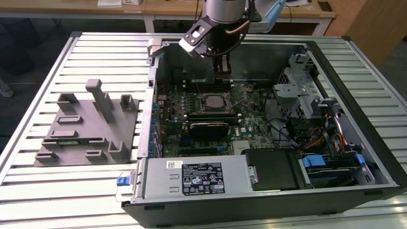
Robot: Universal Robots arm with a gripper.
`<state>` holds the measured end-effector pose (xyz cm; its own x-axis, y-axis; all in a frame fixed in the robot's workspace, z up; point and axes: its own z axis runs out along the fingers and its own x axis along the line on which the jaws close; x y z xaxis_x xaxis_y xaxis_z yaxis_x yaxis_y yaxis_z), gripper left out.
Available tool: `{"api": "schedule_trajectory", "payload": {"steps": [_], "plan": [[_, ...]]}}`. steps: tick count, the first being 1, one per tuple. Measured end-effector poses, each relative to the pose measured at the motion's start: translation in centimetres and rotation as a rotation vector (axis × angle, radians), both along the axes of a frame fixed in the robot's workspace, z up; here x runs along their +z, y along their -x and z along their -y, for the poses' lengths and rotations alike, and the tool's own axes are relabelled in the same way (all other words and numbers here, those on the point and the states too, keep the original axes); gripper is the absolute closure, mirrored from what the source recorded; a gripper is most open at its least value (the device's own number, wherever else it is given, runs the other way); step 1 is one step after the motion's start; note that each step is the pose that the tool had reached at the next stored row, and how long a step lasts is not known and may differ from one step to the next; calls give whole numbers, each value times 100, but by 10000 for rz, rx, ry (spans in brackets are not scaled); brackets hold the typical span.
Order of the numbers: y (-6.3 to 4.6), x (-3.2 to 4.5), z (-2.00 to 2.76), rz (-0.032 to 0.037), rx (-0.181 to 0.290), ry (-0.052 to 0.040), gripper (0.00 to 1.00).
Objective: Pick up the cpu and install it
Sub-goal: 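Close the cpu cover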
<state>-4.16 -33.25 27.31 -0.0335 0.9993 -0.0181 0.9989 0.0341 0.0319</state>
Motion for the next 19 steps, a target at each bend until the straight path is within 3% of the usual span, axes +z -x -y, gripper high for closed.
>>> {"api": "schedule_trajectory", "payload": {"steps": [19], "plan": [[-321, -1, 0, -2, 0, -3, 89]]}}
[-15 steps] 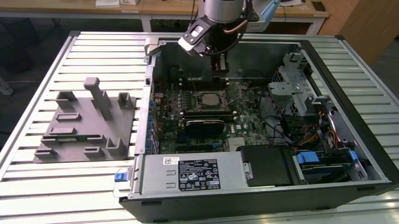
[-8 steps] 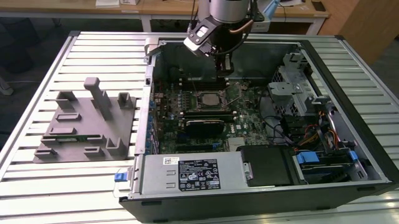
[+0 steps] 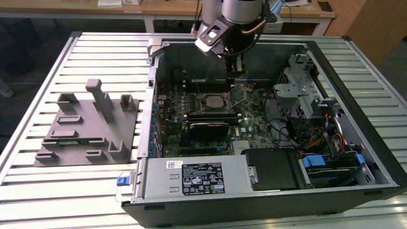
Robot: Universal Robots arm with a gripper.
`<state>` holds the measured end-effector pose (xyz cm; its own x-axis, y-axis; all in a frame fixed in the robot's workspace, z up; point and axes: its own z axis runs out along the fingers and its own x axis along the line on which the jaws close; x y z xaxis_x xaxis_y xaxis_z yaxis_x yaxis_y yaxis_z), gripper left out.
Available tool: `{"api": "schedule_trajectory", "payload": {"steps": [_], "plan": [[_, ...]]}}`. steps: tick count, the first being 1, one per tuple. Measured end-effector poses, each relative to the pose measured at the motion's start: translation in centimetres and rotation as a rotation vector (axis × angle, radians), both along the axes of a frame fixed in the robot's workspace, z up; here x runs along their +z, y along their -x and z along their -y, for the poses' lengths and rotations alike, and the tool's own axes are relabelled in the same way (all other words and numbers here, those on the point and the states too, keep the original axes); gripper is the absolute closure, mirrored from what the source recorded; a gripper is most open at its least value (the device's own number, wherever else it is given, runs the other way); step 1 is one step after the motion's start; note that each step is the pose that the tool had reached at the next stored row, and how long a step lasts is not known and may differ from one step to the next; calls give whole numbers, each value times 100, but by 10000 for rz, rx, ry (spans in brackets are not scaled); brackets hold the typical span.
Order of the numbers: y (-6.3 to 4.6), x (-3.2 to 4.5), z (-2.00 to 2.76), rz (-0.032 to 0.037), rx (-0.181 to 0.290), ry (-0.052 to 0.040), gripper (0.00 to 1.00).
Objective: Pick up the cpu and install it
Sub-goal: 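Close the cpu cover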
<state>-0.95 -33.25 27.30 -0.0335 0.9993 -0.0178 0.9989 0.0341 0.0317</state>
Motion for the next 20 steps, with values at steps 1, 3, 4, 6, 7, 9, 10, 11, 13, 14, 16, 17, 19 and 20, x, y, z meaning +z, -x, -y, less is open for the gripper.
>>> {"api": "schedule_trajectory", "payload": {"steps": [1, 3, 4, 6, 7, 9, 10, 11, 13, 14, 16, 17, 19, 20], "plan": [[-17, 0, 0, 0, -1, 0, 89], [-56, 0, 0, 0, -2, 0, 89], [-76, 0, 0, 0, -1, 0, 89], [-121, 0, 0, -1, -1, 1, 89], [-143, 0, 0, -1, -1, 0, 89], [-190, 1, 0, -2, -1, 2, 89], [-212, 0, 0, -2, 0, 1, 89], [-235, -1, 0, -1, 0, -1, 89], [-287, -1, 0, -2, -2, -1, 89], [-317, 0, 0, -3, -1, 0, 89], [-374, 0, 0, -4, -1, 0, 89], [-402, 0, 0, -5, -1, 1, 89], [-456, 0, 0, -6, -1, 0, 89], [-481, 0, 0, -6, 0, 0, 89]]}}
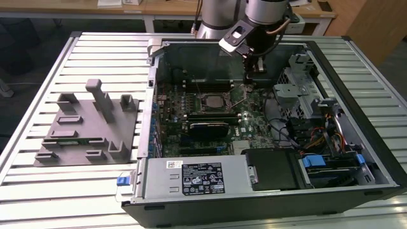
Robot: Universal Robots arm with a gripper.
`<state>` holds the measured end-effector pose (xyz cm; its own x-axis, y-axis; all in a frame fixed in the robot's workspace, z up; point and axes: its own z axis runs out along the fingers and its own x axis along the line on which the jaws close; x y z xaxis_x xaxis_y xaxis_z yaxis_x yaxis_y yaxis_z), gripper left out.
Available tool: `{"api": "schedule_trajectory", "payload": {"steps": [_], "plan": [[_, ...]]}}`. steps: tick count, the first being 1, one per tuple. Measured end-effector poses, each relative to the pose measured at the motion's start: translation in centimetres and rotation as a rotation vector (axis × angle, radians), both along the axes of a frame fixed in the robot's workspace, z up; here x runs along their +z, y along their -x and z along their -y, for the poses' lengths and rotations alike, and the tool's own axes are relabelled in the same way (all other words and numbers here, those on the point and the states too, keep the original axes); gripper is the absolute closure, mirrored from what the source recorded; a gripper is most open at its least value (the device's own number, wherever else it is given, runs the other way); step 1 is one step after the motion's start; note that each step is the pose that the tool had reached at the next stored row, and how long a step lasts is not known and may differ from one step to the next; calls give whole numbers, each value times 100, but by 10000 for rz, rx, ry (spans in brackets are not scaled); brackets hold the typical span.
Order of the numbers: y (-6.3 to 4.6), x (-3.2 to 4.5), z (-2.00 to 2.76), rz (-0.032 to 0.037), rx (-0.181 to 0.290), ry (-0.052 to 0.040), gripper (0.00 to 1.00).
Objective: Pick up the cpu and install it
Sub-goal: 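Close the cpu cover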
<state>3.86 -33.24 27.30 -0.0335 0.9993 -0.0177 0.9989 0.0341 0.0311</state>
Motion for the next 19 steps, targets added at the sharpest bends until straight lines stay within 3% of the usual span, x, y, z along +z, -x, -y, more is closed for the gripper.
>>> {"api": "schedule_trajectory", "payload": {"steps": [6, 19], "plan": [[-73, -17, 0, -4, 0, 0, 89], [-194, -184, 0, -63, 0, 0, 89]]}}
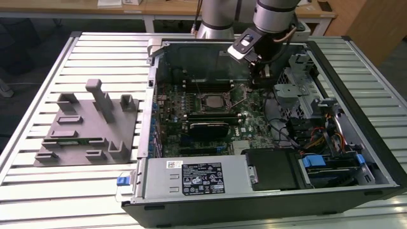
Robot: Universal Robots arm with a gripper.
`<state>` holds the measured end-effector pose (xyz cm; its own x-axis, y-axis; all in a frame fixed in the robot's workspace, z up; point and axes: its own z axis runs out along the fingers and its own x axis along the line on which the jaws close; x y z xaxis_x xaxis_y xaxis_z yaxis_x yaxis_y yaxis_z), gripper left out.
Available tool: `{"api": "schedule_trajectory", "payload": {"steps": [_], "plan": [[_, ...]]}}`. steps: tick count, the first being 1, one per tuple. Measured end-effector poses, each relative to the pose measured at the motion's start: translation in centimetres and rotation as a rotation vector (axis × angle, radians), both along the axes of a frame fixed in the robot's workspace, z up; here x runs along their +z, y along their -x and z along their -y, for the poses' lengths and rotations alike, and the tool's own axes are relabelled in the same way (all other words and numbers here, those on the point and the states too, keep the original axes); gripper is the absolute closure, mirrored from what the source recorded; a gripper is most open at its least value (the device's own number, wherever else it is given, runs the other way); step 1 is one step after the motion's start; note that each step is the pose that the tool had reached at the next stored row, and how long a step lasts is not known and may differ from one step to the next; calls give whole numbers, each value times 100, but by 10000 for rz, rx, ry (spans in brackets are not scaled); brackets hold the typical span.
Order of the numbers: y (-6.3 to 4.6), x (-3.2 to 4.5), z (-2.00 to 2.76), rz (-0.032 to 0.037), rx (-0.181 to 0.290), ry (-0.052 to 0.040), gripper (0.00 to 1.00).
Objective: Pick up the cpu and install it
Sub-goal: 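Close the cpu cover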
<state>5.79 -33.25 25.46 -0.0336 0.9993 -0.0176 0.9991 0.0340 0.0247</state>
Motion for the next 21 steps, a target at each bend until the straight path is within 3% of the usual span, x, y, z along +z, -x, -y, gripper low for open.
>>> {"api": "schedule_trajectory", "payload": {"steps": [10, 21], "plan": [[-25, -130, 0, -46, 0, 6, 89], [41, -132, -1, -46, 0, 7, 89]]}}
